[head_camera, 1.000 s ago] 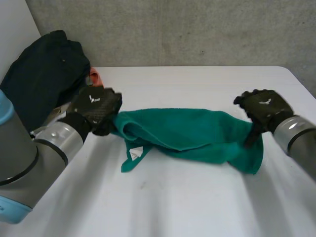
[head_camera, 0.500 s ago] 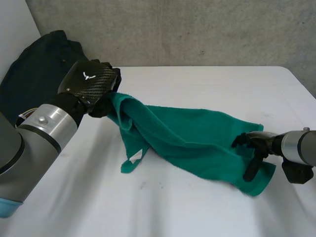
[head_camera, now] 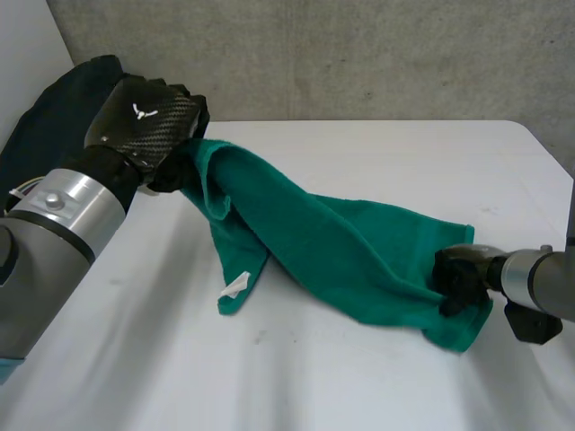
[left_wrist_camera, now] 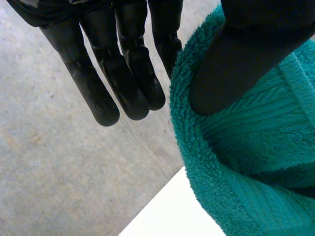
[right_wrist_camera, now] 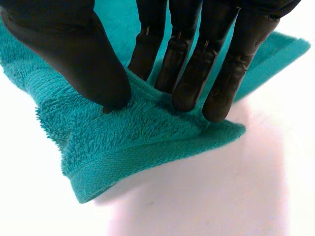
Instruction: Fold the laundry.
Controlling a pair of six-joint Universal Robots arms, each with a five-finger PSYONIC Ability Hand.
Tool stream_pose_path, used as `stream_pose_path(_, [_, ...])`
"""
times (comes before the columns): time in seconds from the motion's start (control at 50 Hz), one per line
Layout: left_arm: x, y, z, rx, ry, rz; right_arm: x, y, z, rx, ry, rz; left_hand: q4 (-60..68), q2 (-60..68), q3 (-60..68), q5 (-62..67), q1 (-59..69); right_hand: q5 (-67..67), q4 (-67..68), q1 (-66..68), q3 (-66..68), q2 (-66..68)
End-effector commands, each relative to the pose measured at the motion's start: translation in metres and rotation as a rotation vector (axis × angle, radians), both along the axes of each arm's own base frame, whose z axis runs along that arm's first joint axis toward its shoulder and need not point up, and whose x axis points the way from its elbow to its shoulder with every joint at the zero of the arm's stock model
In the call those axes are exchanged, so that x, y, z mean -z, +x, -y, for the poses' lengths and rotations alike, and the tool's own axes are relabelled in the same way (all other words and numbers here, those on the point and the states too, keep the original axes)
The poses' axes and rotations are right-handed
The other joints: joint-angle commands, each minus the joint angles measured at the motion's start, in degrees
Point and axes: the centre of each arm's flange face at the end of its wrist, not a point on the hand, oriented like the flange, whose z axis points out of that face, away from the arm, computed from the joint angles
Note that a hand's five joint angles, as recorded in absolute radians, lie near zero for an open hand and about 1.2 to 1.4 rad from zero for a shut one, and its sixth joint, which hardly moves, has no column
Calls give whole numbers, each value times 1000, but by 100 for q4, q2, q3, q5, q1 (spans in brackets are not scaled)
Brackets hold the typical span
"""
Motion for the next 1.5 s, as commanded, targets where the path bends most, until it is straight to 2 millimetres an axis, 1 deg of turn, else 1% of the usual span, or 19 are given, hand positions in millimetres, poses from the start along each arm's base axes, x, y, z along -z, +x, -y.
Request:
stream_pose_path(0.02, [11,-11,40,-20,-13,-2,-39,6,28,-109,-260,-99,1115,1148,1175,1481,1520,1426,1320,2378,1320,1317])
stream_pose_path(0.12, [-24,-21,87,-51,-159,-60,-100,11,72,-60,-666,-121,1115,1148,1175,1481,1520,1426,1320,2378,1320,1317])
stream_pose_path(0.14, [-45,-19,103,-85,-224,-90,-126,15,84,-19,-826,-119,1115,1148,1175,1481,1520,1426,1320,2378,1320,1317])
stream_pose_path(0.2, [-80,-15,119,-135,-332,-145,-166,21,95,45,-1063,-94,1115,1148,1175,1481,1520,1426,1320,2378,1320,1317])
stream_pose_path(0.22, [-99,-14,125,-152,-391,-183,-189,22,97,84,-1195,-69,1115,1148,1175,1481,1520,1426,1320,2378,1320,1317])
stream_pose_path(0.3, [-131,-9,130,-174,-508,-260,-226,27,89,129,-1436,-5,1115,1148,1175,1481,1520,1426,1320,2378,1320,1317])
stream_pose_path(0.36, [-130,-13,128,-156,-517,-279,-229,28,78,125,-1473,11,1115,1148,1175,1481,1520,1426,1320,2378,1320,1317])
stream_pose_path(0.38, [-120,-15,128,-147,-491,-271,-230,27,75,123,-1470,10,1115,1148,1175,1481,1520,1426,1320,2378,1320,1317])
stream_pose_path(0.42, [-104,-16,129,-145,-445,-250,-226,26,69,117,-1450,5,1115,1148,1175,1481,1520,1426,1320,2378,1320,1317])
stream_pose_path(0.5, [-58,-12,121,-123,-314,-180,-198,27,56,79,-1332,-11,1115,1148,1175,1481,1520,1426,1320,2378,1320,1317])
stream_pose_path(0.66, [68,0,75,-70,54,2,-84,25,19,-54,-890,-103,1115,1148,1175,1481,1520,1426,1320,2378,1320,1317])
stream_pose_path(0.8, [125,21,44,-61,169,206,-10,18,-11,-137,-604,-166,1115,1148,1175,1481,1520,1426,1320,2378,1320,1317])
stream_pose_path(0.86, [136,22,39,-36,150,305,2,18,-16,-161,-568,-181,1068,1100,1128,1433,1472,1426,1320,2378,1320,1317])
stream_pose_path(0.92, [139,22,40,-35,133,358,8,20,-19,-173,-544,-180,94,126,154,459,498,1426,1320,2378,1320,1317])
stream_pose_path(1.02, [135,23,38,-42,122,381,10,19,-18,-160,-534,-168,-3136,-3103,-3076,-2770,-2731,1426,1320,2378,1320,1317])
stream_pose_path(1.2, [127,35,10,-111,251,362,10,18,-18,-139,-520,-138,-3189,-3156,-3129,-2823,-2785,1426,1320,2378,1320,1317])
stream_pose_path(1.28, [124,46,-7,-219,321,285,12,18,-19,-142,-514,-137,-3188,-3156,-3129,-2823,-2784,1426,1320,2378,1320,1317])
stream_pose_path(1.34, [119,41,-17,-225,330,198,12,18,-19,-141,-514,-138,-3188,-3156,-3129,-2823,-2784,1426,1320,2378,1320,1317])
stream_pose_path(1.5, [121,37,-19,-278,397,59,12,18,-19,-142,-514,-137,-3004,-2972,-2944,-2639,-2600,1426,1320,2378,1320,1317])
